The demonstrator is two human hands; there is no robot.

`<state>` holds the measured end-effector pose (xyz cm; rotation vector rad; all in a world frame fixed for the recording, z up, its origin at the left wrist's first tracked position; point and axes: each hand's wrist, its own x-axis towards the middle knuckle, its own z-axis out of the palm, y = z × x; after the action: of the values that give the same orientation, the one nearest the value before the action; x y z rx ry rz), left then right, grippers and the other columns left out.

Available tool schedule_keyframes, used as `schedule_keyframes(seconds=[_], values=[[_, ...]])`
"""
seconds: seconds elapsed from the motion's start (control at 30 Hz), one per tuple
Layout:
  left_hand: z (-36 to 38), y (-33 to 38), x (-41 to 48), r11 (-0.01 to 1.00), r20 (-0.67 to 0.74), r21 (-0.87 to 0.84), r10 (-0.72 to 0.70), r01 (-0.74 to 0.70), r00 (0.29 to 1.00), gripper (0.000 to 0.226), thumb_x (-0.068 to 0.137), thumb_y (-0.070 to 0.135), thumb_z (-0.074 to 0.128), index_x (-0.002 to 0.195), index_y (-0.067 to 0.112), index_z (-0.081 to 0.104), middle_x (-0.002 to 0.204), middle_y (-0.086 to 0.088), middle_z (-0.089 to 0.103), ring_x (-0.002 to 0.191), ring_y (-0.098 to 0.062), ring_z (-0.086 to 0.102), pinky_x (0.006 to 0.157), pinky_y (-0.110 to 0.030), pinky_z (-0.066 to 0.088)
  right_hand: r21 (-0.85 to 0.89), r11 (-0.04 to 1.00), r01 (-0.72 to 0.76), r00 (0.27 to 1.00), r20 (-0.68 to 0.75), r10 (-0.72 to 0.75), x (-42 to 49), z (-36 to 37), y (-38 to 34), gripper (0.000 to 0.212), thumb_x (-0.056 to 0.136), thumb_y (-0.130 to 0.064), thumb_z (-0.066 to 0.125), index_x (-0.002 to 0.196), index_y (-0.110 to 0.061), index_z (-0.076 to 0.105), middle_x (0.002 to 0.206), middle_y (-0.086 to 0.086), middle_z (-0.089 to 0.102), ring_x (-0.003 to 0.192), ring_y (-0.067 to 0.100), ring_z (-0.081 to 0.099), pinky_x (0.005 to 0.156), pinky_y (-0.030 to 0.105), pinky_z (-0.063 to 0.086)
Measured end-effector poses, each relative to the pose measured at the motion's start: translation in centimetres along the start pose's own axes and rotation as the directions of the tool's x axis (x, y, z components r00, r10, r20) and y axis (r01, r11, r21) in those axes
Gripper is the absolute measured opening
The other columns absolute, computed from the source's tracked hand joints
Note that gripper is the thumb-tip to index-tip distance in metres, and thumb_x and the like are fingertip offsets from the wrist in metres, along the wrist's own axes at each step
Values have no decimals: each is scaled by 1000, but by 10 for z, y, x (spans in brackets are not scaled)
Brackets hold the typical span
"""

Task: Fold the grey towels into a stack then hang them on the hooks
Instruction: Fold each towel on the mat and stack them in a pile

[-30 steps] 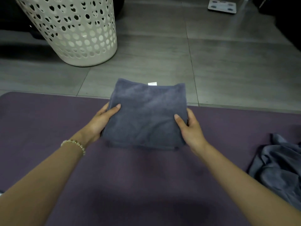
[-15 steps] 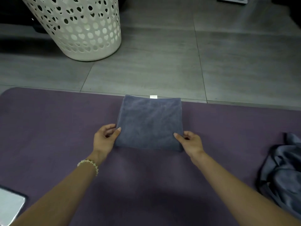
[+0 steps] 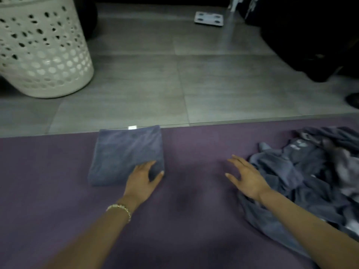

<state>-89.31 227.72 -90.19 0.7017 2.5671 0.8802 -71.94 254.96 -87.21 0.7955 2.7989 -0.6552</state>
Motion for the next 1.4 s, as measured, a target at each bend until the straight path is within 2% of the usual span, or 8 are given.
schedule_keyframes(seconds=[0.1,0.27,0.5,0.77,0.83,0.93,1.17,1.4], values=[[38,57,0,994,206,82,60,-78,977,96,66,77,26,140,18,43,141,-3,48,131,-22,43,109,-28,30,-63,994,-85,996,-20,84,-32,-34,57,60,91,-37,58,144,-18,37,155,0,28,139,20,34,113,30,29],[115,133,-4,985,339,68,129,-161,932,62,92,51,49,144,19,36,146,0,42,135,-18,36,109,-26,28,8,966,-259,964,-64,259,-75,-60,128,65,89,-35,62,144,-15,35,153,4,30,136,24,36,109,34,34],[203,178,-26,958,584,-212,-33,192,811,74,88,56,53,147,20,27,147,5,39,132,-20,42,107,-36,39,357,835,-420,906,222,361,-117,-32,168,78,60,-83,58,109,-23,65,114,-7,64,107,8,58,93,20,43],[211,197,-39,762,485,-533,-82,369,870,53,86,16,68,130,14,38,116,-5,57,106,-21,59,86,-37,55,337,883,-326,921,323,217,-135,-7,153,60,56,-82,60,90,-33,57,97,-14,62,92,-1,57,85,17,45],[189,216,-40,703,451,-640,17,310,892,47,89,8,63,128,21,41,109,2,58,97,-11,62,73,-22,56,374,877,-300,929,324,180,-135,-16,145,31,77,-48,73,70,-29,50,64,-18,56,64,-9,52,64,10,39],[149,244,-36,750,381,-650,182,122,906,20,93,9,57,111,15,61,98,4,64,82,-1,63,63,-13,51,506,834,-220,963,249,103,-139,-47,132,44,79,-39,74,58,-16,44,44,-15,40,46,-1,39,53,16,31],[-2,309,-37,803,251,-561,399,-204,882,7,87,15,66,80,18,67,72,7,65,63,-2,58,60,-17,52,636,771,-26,999,44,-3,-166,-201,54,48,86,-31,68,48,-18,41,42,-9,36,38,5,36,47,18,30],[-182,351,-94,775,-11,-432,508,-462,861,35,91,21,61,58,17,51,48,13,41,46,-1,37,47,-18,32,503,829,246,969,-112,-220,-222,-323,-71,37,84,-40,63,70,-9,75,72,6,73,68,15,68,62,34,49]])
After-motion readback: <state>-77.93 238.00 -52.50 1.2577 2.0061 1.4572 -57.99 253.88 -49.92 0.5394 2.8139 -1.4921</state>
